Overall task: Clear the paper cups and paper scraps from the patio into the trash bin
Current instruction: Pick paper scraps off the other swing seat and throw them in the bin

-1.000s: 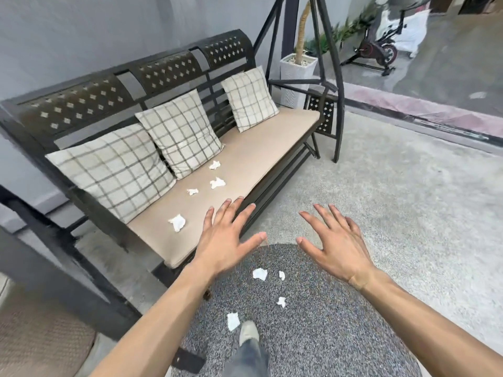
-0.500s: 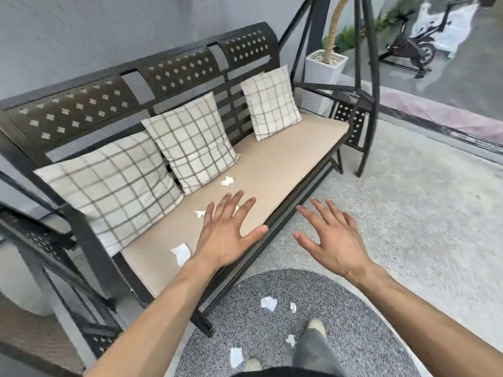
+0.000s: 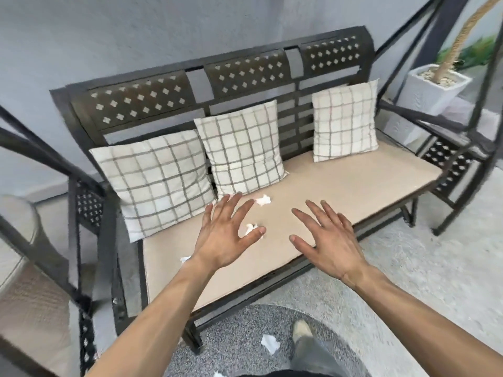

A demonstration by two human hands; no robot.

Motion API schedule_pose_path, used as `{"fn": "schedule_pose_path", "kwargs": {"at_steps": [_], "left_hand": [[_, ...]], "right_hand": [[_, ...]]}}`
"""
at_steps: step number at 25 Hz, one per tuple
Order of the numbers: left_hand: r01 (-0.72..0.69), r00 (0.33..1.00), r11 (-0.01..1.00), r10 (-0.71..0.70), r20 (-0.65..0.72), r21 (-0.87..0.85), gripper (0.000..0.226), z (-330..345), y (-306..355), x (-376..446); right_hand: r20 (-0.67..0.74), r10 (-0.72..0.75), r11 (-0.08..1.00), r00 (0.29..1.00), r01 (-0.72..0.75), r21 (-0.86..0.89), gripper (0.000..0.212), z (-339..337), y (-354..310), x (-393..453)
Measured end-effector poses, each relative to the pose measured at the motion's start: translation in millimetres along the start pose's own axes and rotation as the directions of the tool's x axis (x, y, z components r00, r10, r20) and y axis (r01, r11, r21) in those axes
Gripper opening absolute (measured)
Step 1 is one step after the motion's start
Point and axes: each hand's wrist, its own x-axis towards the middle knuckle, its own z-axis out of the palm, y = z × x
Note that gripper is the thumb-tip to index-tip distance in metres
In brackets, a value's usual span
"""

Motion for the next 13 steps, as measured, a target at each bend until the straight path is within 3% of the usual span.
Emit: {"fn": "schedule_pose_path", "kwargs": {"at_steps": [6, 13], "left_hand": [[0.236, 0.969, 0.972, -0.235, -0.071, 0.010, 0.081, -3, 19, 22], [0.430, 0.900, 0.902, -0.425, -0.101, 0.038, 0.080, -4, -3, 4]], "right_hand": [[0.091, -0.243, 0.969, 0.966, 0.239, 0.057, 0.065, -4, 35, 64], [0.177, -0.391, 0.918, 0.903, 0.370, 0.141, 0.063, 20, 18, 113]]}}
